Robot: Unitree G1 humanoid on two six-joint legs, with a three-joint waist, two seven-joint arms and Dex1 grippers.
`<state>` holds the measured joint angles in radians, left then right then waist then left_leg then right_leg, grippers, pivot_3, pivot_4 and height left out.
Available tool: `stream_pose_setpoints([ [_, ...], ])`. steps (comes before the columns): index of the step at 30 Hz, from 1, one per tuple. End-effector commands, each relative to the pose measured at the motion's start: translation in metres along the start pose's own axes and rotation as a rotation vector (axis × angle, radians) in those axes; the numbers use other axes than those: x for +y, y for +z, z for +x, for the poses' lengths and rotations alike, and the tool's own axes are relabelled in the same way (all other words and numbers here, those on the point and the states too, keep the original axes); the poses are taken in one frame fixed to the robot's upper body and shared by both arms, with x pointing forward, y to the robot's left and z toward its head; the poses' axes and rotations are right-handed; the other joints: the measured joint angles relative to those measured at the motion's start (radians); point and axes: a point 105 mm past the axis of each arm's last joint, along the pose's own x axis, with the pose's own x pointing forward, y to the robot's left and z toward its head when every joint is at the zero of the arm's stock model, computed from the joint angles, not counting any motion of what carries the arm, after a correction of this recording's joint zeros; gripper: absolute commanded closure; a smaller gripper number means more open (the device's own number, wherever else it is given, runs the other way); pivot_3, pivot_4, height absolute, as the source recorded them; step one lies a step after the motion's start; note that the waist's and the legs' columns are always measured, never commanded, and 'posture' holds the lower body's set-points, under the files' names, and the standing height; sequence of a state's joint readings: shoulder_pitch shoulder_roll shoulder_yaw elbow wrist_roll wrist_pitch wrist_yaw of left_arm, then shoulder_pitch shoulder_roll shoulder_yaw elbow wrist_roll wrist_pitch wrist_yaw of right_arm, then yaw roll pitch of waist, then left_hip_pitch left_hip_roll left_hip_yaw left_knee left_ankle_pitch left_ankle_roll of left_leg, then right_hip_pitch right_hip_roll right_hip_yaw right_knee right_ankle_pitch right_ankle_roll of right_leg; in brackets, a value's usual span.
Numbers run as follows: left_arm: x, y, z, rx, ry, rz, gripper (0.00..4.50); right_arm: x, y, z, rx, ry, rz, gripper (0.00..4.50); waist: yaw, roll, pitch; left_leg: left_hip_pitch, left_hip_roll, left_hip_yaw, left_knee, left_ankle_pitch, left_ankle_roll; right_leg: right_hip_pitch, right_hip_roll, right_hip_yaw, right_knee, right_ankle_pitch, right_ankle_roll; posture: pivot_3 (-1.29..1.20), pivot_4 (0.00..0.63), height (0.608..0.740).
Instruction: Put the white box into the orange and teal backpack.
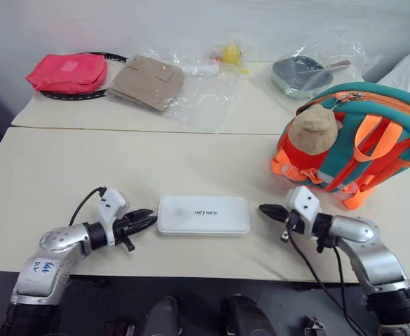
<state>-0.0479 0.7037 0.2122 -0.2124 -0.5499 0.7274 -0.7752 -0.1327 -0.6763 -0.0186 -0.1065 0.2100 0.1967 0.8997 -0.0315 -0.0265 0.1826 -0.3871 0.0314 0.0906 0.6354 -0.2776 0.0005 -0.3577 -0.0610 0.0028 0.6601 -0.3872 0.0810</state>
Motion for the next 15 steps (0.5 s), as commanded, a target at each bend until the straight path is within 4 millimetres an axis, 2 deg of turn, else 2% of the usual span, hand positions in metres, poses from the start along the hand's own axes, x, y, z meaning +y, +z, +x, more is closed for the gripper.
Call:
stream_pose_setpoints([
  [1,0.005,0.007,-0.028,0.048,-0.112,-0.328,1.84,-0.002,0.006,-0.013,-0.020,0.032,-0.027,4.50,-0.001,0.000,0.000,0.000,0.000,0.000,0.000,0.000,0.000,0.000,0.000,0.000,0.001,0.000,0.000,0.00,0.150,0.740],
  [2,-0.004,0.011,-0.034,0.082,-0.192,-0.400,1.57,-0.001,0.006,-0.013,-0.017,0.041,-0.028,4.50,-0.001,0.000,0.000,0.000,0.000,0.000,0.000,0.000,-0.001,0.000,0.001,0.000,0.000,0.000,0.000,0.00,0.150,0.740],
  [5,0.015,0.017,-0.031,0.129,-0.111,-0.480,0.67,0.002,0.007,-0.014,-0.017,0.075,-0.038,4.50,0.000,0.001,0.001,0.000,-0.001,0.000,0.000,0.000,-0.001,0.000,0.000,0.000,0.001,0.000,0.000,0.00,0.150,0.740],
  [7,0.018,0.019,-0.024,0.155,-0.125,-0.542,0.05,0.005,0.008,-0.013,-0.021,0.104,-0.049,4.50,0.005,0.001,0.001,0.000,-0.001,-0.001,0.001,0.001,0.000,0.000,0.000,-0.001,0.001,0.000,0.000,0.00,0.150,0.740],
  [9,0.016,0.024,-0.014,0.179,-0.161,-0.617,0.05,0.010,0.010,-0.010,-0.029,0.135,-0.056,4.50,0.005,0.001,0.001,-0.001,-0.001,-0.001,0.002,0.000,0.000,0.000,0.000,0.000,0.001,0.000,0.000,0.00,0.150,0.740],
  [12,0.003,0.041,-0.001,0.187,-0.287,-0.733,0.05,0.018,0.013,-0.003,-0.040,0.176,-0.054,4.50,0.006,0.001,0.001,-0.002,-0.001,-0.001,0.004,0.000,0.000,0.000,0.000,-0.001,0.001,0.000,0.000,0.00,0.150,0.740],
  [15,-0.003,0.035,0.010,0.269,-0.290,-0.742,0.05,0.027,0.017,0.005,-0.046,0.221,-0.060,4.50,0.001,0.001,0.001,-0.004,-0.001,-0.001,0.008,0.000,0.000,-0.001,0.000,-0.001,0.003,0.000,0.000,0.00,0.150,0.740],
])
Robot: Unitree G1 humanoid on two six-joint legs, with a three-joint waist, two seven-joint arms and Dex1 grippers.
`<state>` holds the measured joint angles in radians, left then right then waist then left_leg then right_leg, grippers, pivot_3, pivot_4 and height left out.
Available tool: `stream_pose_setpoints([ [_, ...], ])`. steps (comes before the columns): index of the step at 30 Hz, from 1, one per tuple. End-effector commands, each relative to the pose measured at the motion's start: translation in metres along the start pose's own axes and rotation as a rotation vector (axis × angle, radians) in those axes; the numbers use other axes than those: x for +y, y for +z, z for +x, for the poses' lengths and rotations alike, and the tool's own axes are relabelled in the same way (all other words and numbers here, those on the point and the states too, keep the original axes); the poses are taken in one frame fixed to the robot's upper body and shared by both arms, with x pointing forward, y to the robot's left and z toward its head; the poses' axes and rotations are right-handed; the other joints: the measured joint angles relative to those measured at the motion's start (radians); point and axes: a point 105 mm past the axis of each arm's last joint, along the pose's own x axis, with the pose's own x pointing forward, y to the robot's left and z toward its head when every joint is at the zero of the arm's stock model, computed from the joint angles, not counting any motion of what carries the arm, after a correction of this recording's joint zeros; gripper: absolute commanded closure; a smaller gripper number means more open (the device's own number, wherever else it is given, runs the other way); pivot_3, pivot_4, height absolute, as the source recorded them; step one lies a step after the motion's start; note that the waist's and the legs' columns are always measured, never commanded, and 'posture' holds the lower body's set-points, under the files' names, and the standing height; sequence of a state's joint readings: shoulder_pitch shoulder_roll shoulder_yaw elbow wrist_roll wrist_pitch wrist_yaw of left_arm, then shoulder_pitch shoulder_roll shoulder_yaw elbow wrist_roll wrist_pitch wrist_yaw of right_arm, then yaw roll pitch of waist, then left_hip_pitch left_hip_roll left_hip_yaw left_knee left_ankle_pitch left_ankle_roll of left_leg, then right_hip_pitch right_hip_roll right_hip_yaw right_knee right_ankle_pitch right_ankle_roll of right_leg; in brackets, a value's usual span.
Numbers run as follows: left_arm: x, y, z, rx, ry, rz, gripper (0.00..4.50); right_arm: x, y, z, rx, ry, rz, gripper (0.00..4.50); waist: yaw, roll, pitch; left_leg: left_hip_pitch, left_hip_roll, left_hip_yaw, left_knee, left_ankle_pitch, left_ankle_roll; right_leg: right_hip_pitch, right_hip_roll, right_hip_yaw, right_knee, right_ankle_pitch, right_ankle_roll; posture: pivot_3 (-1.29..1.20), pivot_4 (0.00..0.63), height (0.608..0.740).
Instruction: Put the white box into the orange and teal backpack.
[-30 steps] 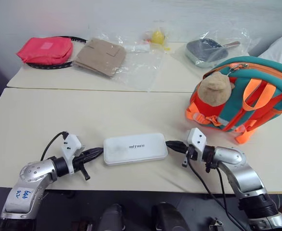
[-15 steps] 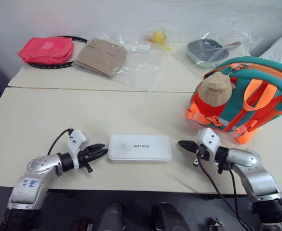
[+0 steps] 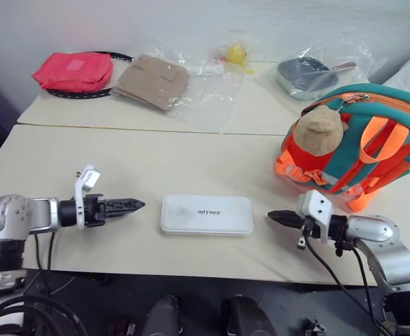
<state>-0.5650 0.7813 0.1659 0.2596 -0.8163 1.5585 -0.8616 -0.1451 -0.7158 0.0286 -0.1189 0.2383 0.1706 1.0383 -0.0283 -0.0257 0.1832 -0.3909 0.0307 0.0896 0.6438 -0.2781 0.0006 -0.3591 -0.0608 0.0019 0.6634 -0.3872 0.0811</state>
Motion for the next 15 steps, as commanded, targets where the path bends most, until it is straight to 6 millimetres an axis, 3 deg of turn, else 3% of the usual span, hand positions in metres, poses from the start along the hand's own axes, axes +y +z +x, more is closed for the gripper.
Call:
stream_pose_setpoints([
  [1,0.001,-0.008,0.008,0.075,0.016,-0.036,0.05,0.008,0.013,0.008,-0.039,0.047,-0.024,4.50,-0.006,0.000,0.000,0.000,0.000,0.000,0.000,0.000,0.000,0.000,0.000,0.001,0.000,0.000,0.000,0.00,0.150,0.740],
  [5,0.000,-0.016,0.018,0.141,0.003,-0.046,0.05,0.014,0.017,0.016,-0.054,0.093,-0.036,4.50,-0.004,0.000,0.000,0.001,0.001,0.000,0.001,0.000,-0.001,0.000,0.001,0.001,0.001,0.000,0.000,0.00,0.150,0.740],
  [15,-0.003,-0.012,0.054,0.154,-0.084,-0.078,0.05,0.010,0.021,0.040,-0.079,0.168,-0.066,4.50,0.022,0.000,0.000,0.000,-0.001,-0.001,0.005,-0.001,0.001,0.002,-0.001,0.000,0.001,0.000,0.000,0.00,0.150,0.740],
])
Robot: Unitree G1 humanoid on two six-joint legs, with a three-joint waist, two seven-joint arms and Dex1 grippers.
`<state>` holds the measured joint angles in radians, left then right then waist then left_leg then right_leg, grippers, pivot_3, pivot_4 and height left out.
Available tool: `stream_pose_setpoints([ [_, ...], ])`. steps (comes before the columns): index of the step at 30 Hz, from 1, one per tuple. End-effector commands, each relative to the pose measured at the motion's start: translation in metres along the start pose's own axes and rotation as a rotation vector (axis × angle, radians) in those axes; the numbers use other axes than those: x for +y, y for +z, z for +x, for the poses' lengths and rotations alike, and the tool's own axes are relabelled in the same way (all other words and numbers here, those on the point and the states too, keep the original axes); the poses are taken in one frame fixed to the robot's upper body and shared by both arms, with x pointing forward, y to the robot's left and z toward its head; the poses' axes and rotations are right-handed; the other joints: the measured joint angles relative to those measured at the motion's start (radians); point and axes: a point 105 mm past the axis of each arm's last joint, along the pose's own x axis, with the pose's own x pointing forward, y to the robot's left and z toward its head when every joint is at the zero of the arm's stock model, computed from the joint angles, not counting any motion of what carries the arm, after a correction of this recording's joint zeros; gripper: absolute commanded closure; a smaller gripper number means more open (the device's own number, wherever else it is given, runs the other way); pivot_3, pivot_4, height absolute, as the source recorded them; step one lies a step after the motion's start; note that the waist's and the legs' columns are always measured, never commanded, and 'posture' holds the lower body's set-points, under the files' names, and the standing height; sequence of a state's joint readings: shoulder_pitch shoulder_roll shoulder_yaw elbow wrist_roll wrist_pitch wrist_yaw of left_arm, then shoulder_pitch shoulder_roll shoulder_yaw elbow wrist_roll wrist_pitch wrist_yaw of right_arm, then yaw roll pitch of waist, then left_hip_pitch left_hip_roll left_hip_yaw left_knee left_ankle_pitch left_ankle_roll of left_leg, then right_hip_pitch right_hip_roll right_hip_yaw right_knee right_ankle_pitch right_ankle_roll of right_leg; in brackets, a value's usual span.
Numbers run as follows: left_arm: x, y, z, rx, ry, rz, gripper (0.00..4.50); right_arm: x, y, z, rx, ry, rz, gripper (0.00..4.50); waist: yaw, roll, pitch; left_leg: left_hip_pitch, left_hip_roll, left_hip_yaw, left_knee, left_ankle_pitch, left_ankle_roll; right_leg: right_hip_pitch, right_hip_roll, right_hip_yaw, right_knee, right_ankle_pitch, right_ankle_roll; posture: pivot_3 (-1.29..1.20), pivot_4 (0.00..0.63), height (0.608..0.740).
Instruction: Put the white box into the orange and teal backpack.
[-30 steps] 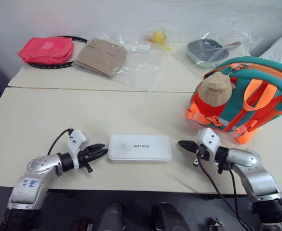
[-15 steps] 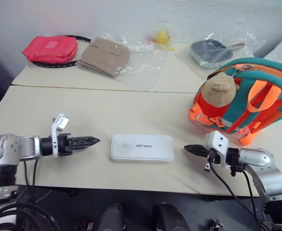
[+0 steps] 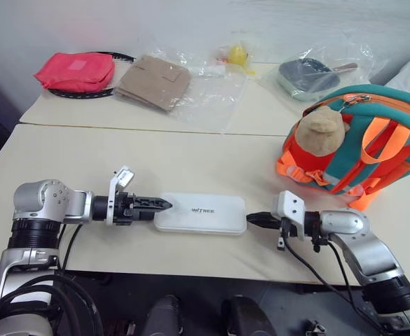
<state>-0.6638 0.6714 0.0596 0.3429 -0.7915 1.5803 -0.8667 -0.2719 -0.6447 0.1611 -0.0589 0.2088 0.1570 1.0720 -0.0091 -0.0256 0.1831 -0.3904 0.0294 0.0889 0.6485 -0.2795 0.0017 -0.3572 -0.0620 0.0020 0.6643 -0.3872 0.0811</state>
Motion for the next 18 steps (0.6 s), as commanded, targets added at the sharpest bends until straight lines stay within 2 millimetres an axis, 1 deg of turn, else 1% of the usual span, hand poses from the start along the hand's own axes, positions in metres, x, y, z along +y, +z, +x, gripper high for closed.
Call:
stream_pose_setpoints([
  [1,0.003,-0.008,0.019,0.061,-0.025,-0.032,0.05,-0.001,0.004,0.005,-0.020,0.054,-0.040,4.50,0.006,0.000,0.000,0.000,0.000,0.000,0.000,0.000,0.000,0.000,0.000,0.000,0.000,0.000,0.000,0.00,0.150,0.740],
  [6,-0.011,-0.012,0.027,0.107,-0.105,-0.026,0.05,-0.008,0.002,0.006,-0.004,0.080,-0.075,4.50,0.005,0.000,0.000,0.000,0.000,0.000,0.001,-0.001,0.001,0.000,0.000,0.000,0.000,0.000,0.000,0.00,0.150,0.740],
  [7,-0.014,-0.012,0.027,0.108,-0.118,-0.020,0.23,-0.009,0.002,0.006,-0.005,0.079,-0.079,4.50,0.003,0.000,0.000,0.000,0.000,0.000,0.000,-0.001,0.001,0.000,0.000,0.000,0.000,0.000,0.000,0.00,0.150,0.740],
  [9,-0.018,-0.011,0.026,0.103,-0.145,-0.016,0.62,-0.010,0.002,0.005,-0.006,0.074,-0.080,4.50,0.000,0.000,0.000,0.000,0.000,0.000,0.000,-0.001,0.001,0.000,0.000,0.000,0.000,0.000,0.000,0.00,0.150,0.740],
  [11,-0.022,-0.011,0.023,0.095,-0.167,-0.009,1.20,-0.009,0.002,0.002,-0.008,0.067,-0.076,4.50,-0.004,0.000,0.000,-0.001,0.001,0.000,0.000,-0.001,0.001,0.000,0.001,0.000,0.000,0.000,0.000,0.00,0.150,0.740],
  [13,-0.024,-0.017,0.022,0.122,-0.154,0.022,1.83,-0.007,-0.001,-0.003,-0.008,0.059,-0.068,4.50,-0.010,0.000,0.000,-0.001,0.001,0.000,0.000,0.000,0.000,-0.001,0.001,0.000,0.000,0.000,0.000,0.00,0.150,0.740],
  [17,-0.041,-0.031,0.020,0.171,-0.219,0.075,3.07,-0.001,-0.004,-0.017,-0.012,0.038,-0.040,4.50,-0.018,0.000,0.000,-0.001,0.001,0.000,0.000,-0.001,0.000,-0.001,0.001,0.000,-0.001,0.000,0.000,0.00,0.150,0.740],
  [18,-0.043,-0.033,0.019,0.171,-0.232,0.082,3.16,-0.001,-0.004,-0.022,-0.017,0.021,-0.027,4.50,-0.019,0.000,0.000,-0.001,0.001,0.000,0.000,-0.001,0.000,0.000,0.001,0.000,-0.001,0.000,0.000,0.00,0.150,0.740],
])
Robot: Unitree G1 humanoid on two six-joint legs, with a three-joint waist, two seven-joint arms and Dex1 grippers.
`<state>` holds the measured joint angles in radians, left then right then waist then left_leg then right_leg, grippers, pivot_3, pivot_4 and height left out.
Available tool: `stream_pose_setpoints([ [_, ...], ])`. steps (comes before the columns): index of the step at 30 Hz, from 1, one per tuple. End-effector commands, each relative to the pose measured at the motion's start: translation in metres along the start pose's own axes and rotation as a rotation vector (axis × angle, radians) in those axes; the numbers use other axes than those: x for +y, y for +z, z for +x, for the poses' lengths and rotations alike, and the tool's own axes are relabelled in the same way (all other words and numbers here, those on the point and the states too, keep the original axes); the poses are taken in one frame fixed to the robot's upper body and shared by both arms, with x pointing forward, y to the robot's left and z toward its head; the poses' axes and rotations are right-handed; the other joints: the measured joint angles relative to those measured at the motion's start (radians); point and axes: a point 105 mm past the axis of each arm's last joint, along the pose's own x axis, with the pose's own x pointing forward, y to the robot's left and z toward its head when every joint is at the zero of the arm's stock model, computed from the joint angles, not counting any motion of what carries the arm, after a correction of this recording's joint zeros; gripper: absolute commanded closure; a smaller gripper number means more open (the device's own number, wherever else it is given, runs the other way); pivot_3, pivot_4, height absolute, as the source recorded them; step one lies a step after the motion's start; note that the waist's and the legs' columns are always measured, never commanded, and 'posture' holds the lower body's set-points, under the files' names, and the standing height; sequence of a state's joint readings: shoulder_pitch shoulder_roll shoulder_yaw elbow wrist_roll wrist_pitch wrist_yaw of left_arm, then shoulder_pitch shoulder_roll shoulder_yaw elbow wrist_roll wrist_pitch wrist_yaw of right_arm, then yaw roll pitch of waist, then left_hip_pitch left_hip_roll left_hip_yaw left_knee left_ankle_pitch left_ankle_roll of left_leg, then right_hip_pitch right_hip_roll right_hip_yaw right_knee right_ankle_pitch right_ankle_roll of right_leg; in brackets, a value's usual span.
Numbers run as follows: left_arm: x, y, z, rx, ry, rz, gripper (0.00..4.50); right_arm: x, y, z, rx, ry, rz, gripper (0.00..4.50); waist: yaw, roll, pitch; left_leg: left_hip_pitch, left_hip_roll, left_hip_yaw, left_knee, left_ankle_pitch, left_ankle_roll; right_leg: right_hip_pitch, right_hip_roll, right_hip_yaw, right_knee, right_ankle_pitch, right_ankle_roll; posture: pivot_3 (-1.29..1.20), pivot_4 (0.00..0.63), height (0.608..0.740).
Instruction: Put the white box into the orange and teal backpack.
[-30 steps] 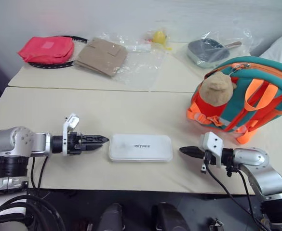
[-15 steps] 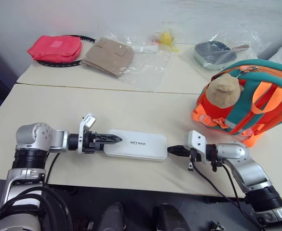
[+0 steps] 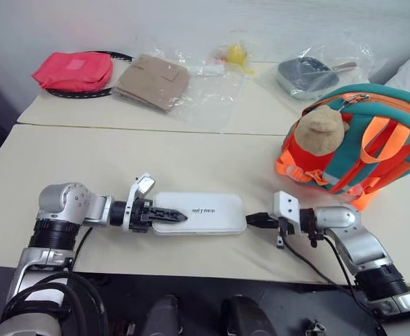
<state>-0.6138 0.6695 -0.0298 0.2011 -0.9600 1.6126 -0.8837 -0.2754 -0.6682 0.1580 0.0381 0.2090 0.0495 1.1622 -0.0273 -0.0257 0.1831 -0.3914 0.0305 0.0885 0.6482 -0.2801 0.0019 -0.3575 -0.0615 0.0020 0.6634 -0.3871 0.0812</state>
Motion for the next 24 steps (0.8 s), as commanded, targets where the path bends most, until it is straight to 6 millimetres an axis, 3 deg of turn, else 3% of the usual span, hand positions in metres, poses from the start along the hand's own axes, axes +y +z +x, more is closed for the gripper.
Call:
stream_pose_setpoints([
  [1,-0.021,-0.004,0.001,-0.005,-0.090,0.065,3.16,-0.002,0.009,-0.020,-0.039,-0.071,0.008,4.50,0.000,0.000,0.000,0.000,0.000,0.000,0.000,0.000,0.000,0.000,0.000,0.000,0.000,0.000,0.000,0.00,0.150,0.740],
  [4,-0.030,0.013,-0.010,-0.179,-0.107,0.161,3.16,-0.002,0.008,-0.043,-0.070,-0.207,0.088,4.50,0.002,0.000,0.000,0.000,0.000,0.000,0.000,0.000,0.000,0.000,0.000,0.000,0.000,0.000,0.000,0.00,0.150,0.740],
  [6,-0.036,0.019,-0.017,-0.265,-0.105,0.242,3.16,0.002,0.006,-0.062,-0.099,-0.300,0.161,4.15,0.002,0.000,0.000,-0.001,0.000,-0.001,0.000,0.000,0.000,0.000,0.000,-0.001,-0.001,0.000,0.000,0.00,0.150,0.740],
  [7,-0.043,0.020,-0.022,-0.315,-0.108,0.370,3.16,0.006,0.005,-0.077,-0.117,-0.381,0.186,3.93,0.002,0.000,0.000,-0.001,0.000,-0.001,0.000,0.000,0.000,0.000,0.000,-0.001,-0.001,0.000,0.000,0.00,0.150,0.740],
  [12,-0.061,0.010,-0.037,-0.430,-0.132,0.771,3.16,0.018,-0.008,-0.145,-0.117,-0.752,0.256,2.16,0.002,0.000,0.000,0.000,0.000,-0.001,-0.002,-0.001,-0.002,0.002,0.001,-0.001,-0.004,0.000,0.000,0.00,0.150,0.740],
  [14,-0.055,0.004,-0.036,-0.421,-0.098,0.829,3.16,0.020,-0.019,-0.175,-0.087,-0.882,0.277,1.47,0.000,0.000,0.000,0.001,0.000,0.001,-0.002,-0.001,-0.002,0.003,0.001,0.001,-0.005,0.000,0.000,0.00,0.150,0.740],
  [16,-0.049,-0.001,-0.034,-0.412,-0.082,0.843,3.16,0.019,-0.024,-0.192,-0.073,-0.943,0.280,0.79,-0.002,0.000,0.000,0.005,0.000,0.002,-0.003,-0.001,-0.002,0.008,0.002,0.001,-0.007,0.000,0.000,0.00,0.150,0.740],
  [19,-0.040,-0.008,-0.033,-0.395,-0.073,0.857,3.16,0.004,-0.014,-0.200,-0.120,-0.935,0.233,0.06,-0.005,0.000,0.000,0.012,0.001,0.002,-0.006,-0.003,-0.001,0.015,0.002,0.001,-0.010,0.000,0.000,0.00,0.150,0.740],
  [24,-0.029,-0.008,-0.037,-0.391,-0.031,0.866,3.16,-0.026,0.007,-0.177,-0.202,-0.780,0.177,0.06,-0.005,0.001,0.001,0.017,0.001,0.004,-0.013,-0.003,-0.001,0.016,0.002,0.003,-0.011,0.000,0.000,0.00,0.150,0.740],
])
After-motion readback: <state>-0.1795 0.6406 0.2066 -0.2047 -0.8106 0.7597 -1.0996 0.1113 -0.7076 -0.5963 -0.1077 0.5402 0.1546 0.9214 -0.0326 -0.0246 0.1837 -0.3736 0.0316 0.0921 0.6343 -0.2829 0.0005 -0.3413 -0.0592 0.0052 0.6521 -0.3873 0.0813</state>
